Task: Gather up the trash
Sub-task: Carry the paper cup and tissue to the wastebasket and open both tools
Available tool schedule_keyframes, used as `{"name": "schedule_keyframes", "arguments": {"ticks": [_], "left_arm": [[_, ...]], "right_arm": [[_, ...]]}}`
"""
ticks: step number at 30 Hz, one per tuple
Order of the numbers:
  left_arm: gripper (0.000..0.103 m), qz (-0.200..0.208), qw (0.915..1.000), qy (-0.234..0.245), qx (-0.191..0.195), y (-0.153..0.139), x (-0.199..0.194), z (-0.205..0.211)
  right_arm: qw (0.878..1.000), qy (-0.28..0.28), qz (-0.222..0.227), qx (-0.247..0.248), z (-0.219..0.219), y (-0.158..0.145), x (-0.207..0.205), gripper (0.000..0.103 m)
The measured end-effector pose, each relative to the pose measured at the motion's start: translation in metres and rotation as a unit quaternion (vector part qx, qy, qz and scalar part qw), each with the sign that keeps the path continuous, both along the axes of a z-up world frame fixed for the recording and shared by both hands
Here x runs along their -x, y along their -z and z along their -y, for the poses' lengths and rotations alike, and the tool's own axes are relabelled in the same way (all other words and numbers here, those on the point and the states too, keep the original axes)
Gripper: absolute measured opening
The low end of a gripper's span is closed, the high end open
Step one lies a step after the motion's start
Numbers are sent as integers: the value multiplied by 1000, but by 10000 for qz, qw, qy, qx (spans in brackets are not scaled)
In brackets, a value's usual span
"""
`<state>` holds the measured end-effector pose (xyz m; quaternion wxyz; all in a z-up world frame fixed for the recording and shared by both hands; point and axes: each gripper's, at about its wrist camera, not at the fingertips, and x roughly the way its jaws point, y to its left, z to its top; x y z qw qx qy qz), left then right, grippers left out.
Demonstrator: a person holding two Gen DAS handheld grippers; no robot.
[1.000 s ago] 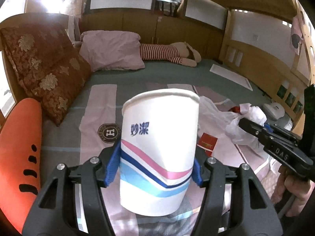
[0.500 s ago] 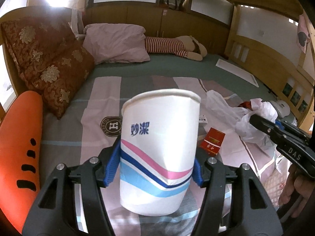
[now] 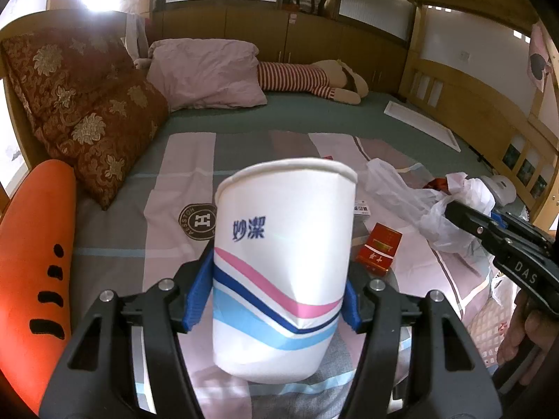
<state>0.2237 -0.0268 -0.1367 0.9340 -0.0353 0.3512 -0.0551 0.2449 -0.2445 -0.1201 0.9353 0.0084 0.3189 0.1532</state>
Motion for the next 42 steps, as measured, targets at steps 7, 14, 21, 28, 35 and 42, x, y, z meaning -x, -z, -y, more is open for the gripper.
{"name": "schedule_keyframes", "arguments": {"ticks": [7, 14, 21, 28, 35, 42], "left_arm": [[62, -24, 10000, 15, -34, 2, -1, 1], [62, 28, 9997, 259, 4, 5, -1, 17], [62, 168, 9931, 1153, -106, 6, 12, 67], [62, 283, 9651, 2598, -142, -15, 39, 183], [64, 76, 8962, 4429, -229, -34, 98, 364], [96, -119, 8749, 4800, -640, -12, 118, 451]], "right_arm": [[10000, 31, 15, -14, 0, -1, 0, 24], [9972, 503, 408, -365, 52, -24, 44, 24], [9787, 2011, 406, 111, 181, -19, 153, 25], [9414, 3279, -768, 180, 302, 63, 214, 52], [9017, 4285, 489, -300, 342, 2, 283, 69], [9101, 3958, 1220, -147, 322, -63, 297, 72]]}}
